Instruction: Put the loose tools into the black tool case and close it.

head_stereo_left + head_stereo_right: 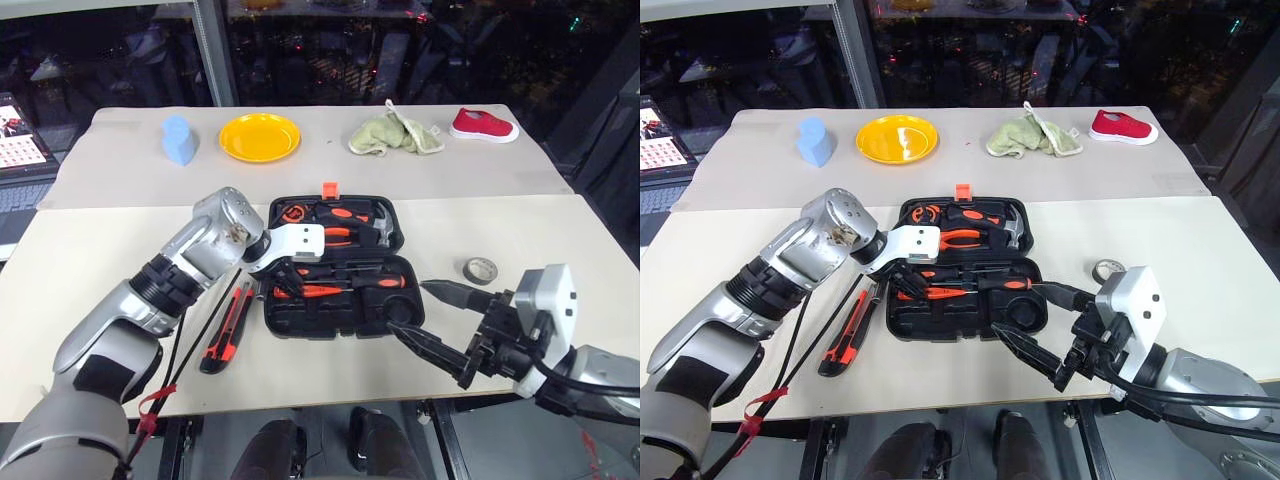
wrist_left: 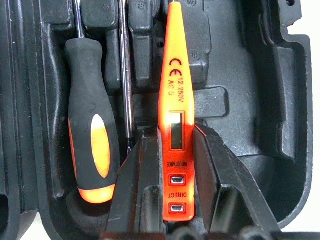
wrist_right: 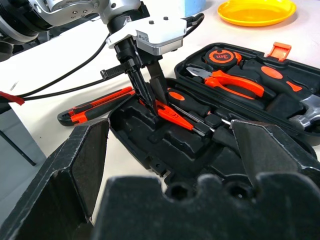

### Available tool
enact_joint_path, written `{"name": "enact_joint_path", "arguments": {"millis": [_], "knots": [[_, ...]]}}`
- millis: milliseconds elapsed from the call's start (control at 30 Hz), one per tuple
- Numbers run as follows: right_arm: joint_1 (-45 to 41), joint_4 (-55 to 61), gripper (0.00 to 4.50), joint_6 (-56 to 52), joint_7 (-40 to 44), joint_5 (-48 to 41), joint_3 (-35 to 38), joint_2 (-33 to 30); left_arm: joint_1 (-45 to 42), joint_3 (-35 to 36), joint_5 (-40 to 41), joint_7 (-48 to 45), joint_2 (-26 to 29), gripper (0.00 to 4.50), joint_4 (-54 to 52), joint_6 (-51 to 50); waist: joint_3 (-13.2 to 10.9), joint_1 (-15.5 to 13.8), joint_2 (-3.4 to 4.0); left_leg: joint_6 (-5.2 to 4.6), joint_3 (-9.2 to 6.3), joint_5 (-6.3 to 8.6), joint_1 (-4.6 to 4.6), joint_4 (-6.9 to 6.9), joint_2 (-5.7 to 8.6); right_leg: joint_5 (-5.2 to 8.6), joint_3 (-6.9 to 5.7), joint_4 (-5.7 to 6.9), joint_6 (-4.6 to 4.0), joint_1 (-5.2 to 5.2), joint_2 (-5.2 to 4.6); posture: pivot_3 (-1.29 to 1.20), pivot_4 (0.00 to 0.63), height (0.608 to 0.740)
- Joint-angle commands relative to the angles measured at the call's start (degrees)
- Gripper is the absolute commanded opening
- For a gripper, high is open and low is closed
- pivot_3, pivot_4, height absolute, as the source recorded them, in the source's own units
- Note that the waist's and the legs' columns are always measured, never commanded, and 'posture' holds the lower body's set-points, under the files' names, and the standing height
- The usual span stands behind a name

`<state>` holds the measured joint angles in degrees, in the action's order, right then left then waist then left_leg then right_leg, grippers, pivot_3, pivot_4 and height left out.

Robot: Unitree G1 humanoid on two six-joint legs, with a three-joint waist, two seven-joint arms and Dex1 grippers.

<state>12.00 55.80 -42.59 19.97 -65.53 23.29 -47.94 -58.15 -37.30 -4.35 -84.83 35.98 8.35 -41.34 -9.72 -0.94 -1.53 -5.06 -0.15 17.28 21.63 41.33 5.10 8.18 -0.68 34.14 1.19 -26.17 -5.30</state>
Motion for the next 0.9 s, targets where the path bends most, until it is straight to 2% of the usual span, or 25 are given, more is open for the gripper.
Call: {"name": "enact_joint_path", "arguments": {"millis": [33,167,233,267,433,600,700,800,900], "knots": [[0.00,1.25,4.50,2.13,-0.44,0.20,0.24,0.13,-0.49,-0.83,-0.69,-0.56,-0.25,0.42,-0.13,-0.85,0.00,0.01,0.00,-0.19,0.00,0.11,0.00,0.00,0.00,0.00,0.00,0.00,0.00,0.00,0.00,0.00,0.150,0.740],[0.06,1.25,4.50,2.44,-0.75,0.52,-0.23,0.21,-0.40,-0.95,-0.50,-0.95,-0.54,0.42,-0.21,-1.77,0.01,0.03,0.01,-0.23,0.00,0.13,-0.02,0.00,-0.01,0.00,0.00,0.03,0.00,0.00,0.01,0.00,0.150,0.740],[0.05,1.19,4.50,2.68,-0.88,0.57,-0.26,0.18,-0.52,-1.06,-0.75,-0.81,-0.80,1.42,0.39,-1.37,0.01,0.02,0.01,-0.18,0.00,0.11,-0.03,0.00,0.00,0.00,0.00,0.02,0.00,0.00,0.01,0.00,0.150,0.740],[0.12,1.17,4.50,2.79,-0.90,0.63,-0.24,0.21,-0.50,-1.06,-0.82,-0.74,-0.88,1.55,0.54,-1.17,0.01,0.01,0.01,-0.11,0.00,0.06,-0.03,0.00,0.00,0.00,0.00,0.02,0.00,0.00,0.01,0.00,0.150,0.740],[0.76,1.28,4.50,3.07,-1.13,0.85,-0.33,0.66,-1.36,2.80,2.72,-2.23,-0.27,3.37,-1.44,-3.15,0.00,-0.02,0.01,0.05,0.00,-0.03,0.02,0.01,0.00,0.00,-0.01,0.01,0.00,0.00,0.00,0.00,0.150,0.740],[2.30,1.36,4.50,3.32,-0.54,1.35,0.01,1.07,-1.30,7.61,7.63,-4.44,3.18,3.37,-4.47,-5.82,0.00,0.10,0.01,0.05,-0.01,-0.03,0.03,0.02,0.00,0.00,-0.01,0.01,0.00,-0.03,0.01,0.00,0.150,0.740],[3.22,0.90,4.50,3.56,0.19,1.67,0.53,0.96,-0.28,11.12,9.53,-3.27,4.35,3.37,-3.38,-4.05,0.00,0.17,0.01,0.07,-0.01,-0.04,0.00,-0.01,0.00,0.00,0.00,0.02,0.00,-0.03,0.01,0.00,0.150,0.740],[3.08,0.36,4.50,3.57,0.65,1.61,0.76,0.64,1.22,14.03,10.49,-0.05,3.27,2.71,-0.21,-0.83,0.01,0.14,0.01,0.08,0.00,-0.05,-0.02,0.00,0.00,0.00,-0.02,0.02,0.00,-0.01,0.01,0.00,0.150,0.740],[2.55,-0.19,4.50,3.43,0.90,1.47,0.62,0.20,2.63,15.97,11.31,3.26,0.64,1.55,2.71,0.27,0.01,-0.03,0.01,0.09,0.00,-0.05,-0.08,0.02,0.01,0.00,-0.01,0.02,0.00,0.05,0.00,0.00,0.150,0.740]]}}
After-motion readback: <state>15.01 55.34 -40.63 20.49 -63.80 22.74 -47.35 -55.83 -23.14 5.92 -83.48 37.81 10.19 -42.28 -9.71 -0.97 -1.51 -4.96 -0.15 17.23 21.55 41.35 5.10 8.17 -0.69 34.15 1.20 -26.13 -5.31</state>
